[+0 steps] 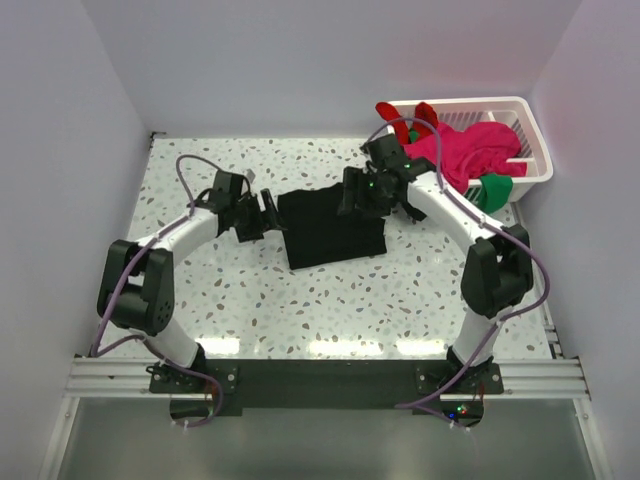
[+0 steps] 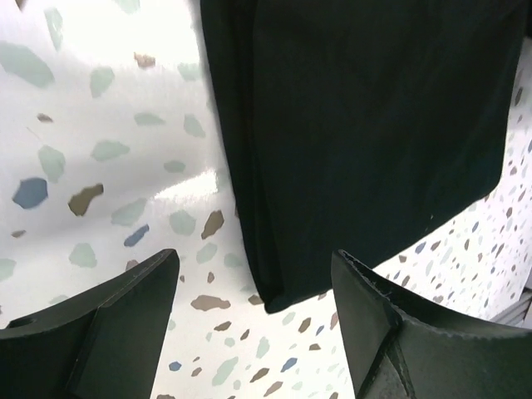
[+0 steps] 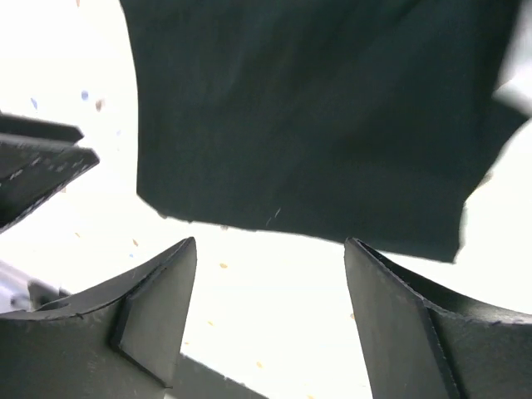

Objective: Fold and stack the t-shirts
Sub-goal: Neatly place the folded tshirt to the corner

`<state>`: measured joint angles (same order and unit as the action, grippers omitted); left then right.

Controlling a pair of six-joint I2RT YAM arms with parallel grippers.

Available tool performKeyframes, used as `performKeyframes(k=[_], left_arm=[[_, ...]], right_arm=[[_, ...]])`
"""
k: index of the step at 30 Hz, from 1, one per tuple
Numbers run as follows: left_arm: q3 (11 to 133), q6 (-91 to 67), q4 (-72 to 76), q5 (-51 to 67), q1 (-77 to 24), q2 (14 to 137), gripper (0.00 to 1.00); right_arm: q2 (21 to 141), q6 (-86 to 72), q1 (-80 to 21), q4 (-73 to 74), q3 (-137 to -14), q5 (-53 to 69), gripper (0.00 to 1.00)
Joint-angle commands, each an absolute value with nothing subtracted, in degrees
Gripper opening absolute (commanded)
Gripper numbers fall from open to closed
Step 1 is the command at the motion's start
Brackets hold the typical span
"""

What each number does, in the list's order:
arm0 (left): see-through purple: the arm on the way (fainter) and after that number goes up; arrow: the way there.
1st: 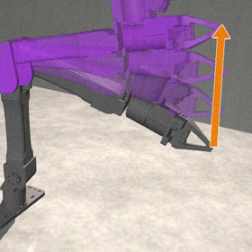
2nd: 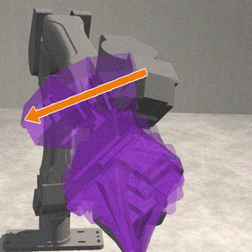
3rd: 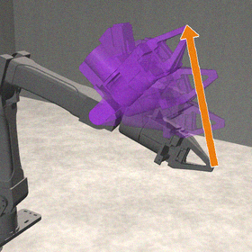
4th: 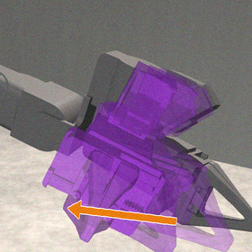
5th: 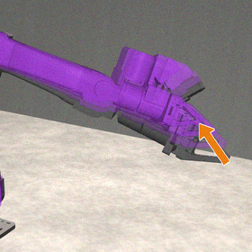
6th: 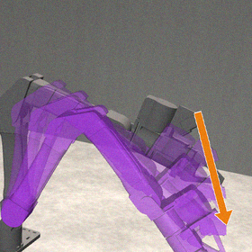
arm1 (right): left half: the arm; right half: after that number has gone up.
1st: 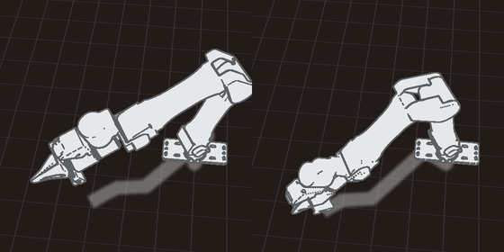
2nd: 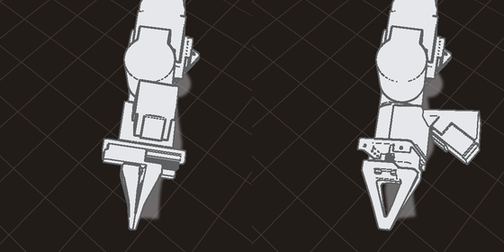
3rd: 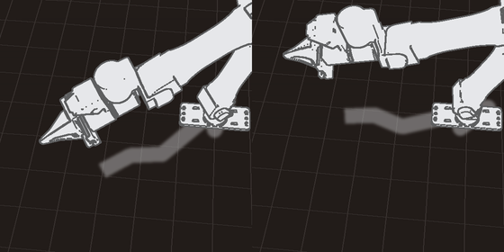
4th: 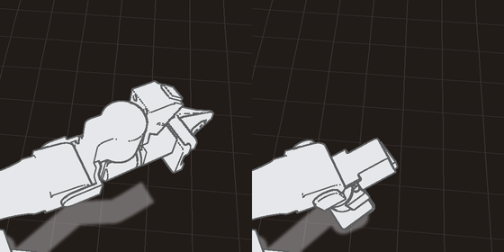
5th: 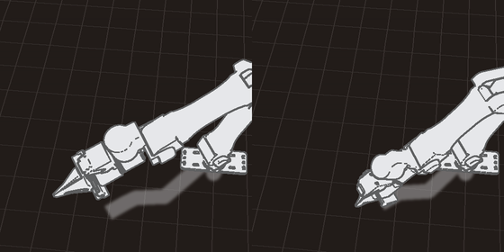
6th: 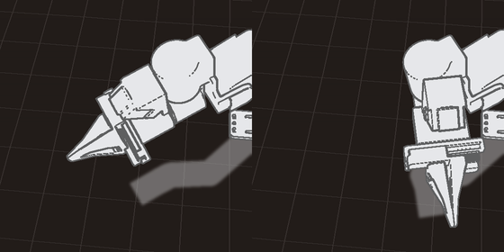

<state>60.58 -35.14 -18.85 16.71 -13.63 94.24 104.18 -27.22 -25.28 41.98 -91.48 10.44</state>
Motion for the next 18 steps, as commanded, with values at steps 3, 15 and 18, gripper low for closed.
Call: performKeyframes(k=[3,15,18], left_arm=[[54.06,-35.86,-7.48,23.9,-13.45,90.35,0.79],[50.45,-36.39,1.32,31.02,-13.45,94.83,0.8],[50.71,-36.3,1.5,31.03,-13.45,96.76,0.8]], right_arm=[[103.8,-29.79,-28.82,37.18,-86.49,12.92,0.73],[112.76,-30.5,-30.32,36.3,-84.64,12.39,0.61],[114.96,-30.5,-30.24,36.3,-84.38,11.95,0.58]])
